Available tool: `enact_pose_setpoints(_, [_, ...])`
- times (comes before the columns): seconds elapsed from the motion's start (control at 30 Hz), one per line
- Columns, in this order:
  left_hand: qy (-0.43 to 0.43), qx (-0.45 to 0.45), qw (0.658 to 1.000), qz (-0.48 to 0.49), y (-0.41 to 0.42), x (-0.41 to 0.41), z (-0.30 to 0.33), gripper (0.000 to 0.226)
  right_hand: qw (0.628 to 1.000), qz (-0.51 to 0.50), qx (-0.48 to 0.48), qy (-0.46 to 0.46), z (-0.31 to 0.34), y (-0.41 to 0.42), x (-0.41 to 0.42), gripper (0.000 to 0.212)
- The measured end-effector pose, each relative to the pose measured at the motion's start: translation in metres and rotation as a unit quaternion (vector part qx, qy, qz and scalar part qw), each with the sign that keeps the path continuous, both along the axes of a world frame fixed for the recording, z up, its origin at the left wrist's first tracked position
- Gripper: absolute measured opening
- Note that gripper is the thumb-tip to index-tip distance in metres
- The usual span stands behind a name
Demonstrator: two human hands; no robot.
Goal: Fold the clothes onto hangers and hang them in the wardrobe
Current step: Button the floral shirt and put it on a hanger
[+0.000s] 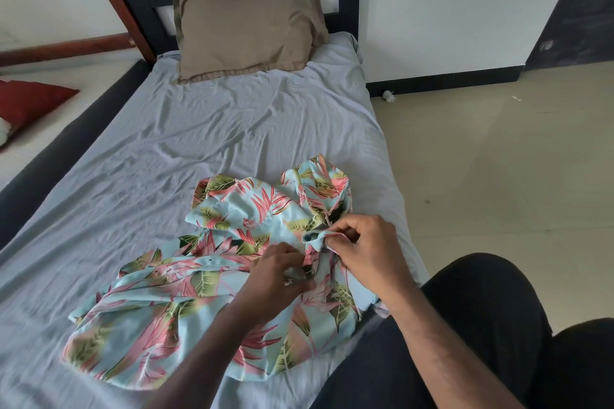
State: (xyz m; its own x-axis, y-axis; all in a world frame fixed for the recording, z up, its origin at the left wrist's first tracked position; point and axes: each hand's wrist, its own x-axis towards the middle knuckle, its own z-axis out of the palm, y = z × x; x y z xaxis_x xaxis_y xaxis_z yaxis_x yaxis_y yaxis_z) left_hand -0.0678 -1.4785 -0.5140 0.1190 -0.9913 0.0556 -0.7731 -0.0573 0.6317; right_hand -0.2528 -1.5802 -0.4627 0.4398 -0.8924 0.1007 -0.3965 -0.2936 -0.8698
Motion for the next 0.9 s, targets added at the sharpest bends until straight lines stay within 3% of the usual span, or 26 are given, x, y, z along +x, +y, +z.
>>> enact_pose_setpoints(0.17, [0.034,-0.083,0.995,0.035,-0.006,0.026,0.03,0.019,1.0,-0.017,0.01,0.0,0.003,-0.007,-0.01,0.019])
enact_pose_setpoints(0.3, [0.164,0.027,0.986,0.007,0.0,0.074,0.071,0.03,0.998,0.04,0.048,-0.007,0.006,-0.015,-0.018,0.012])
enact_pose_setpoints(0.4, [0.212,0.068,0.975,-0.013,0.007,0.088,0.097,0.005,0.996,0.067,0.053,0.004,0.006,-0.017,-0.017,0.008])
enact_pose_setpoints(0.6, [0.364,-0.041,0.929,0.06,0.007,0.108,0.103,0.021,0.995,0.068,0.047,0.058,0.004,-0.018,-0.018,0.011])
enact_pose_setpoints(0.63, [0.336,-0.044,0.937,0.077,0.006,0.108,0.101,0.016,0.996,0.061,0.041,0.06,0.005,-0.017,-0.019,0.011])
enact_pose_setpoints(0.73, [0.145,-0.035,0.981,0.125,0.002,0.102,0.095,0.029,0.997,0.052,0.031,0.05,0.006,-0.016,-0.022,0.013])
enact_pose_setpoints(0.83, [0.0,-0.099,0.983,0.154,0.007,0.09,0.084,0.022,0.996,0.054,0.051,0.057,0.006,-0.016,-0.021,0.018])
enact_pose_setpoints(0.9, [-0.111,-0.173,0.967,0.148,0.015,0.078,0.072,0.016,0.994,0.05,0.071,0.072,0.005,-0.015,-0.019,0.022])
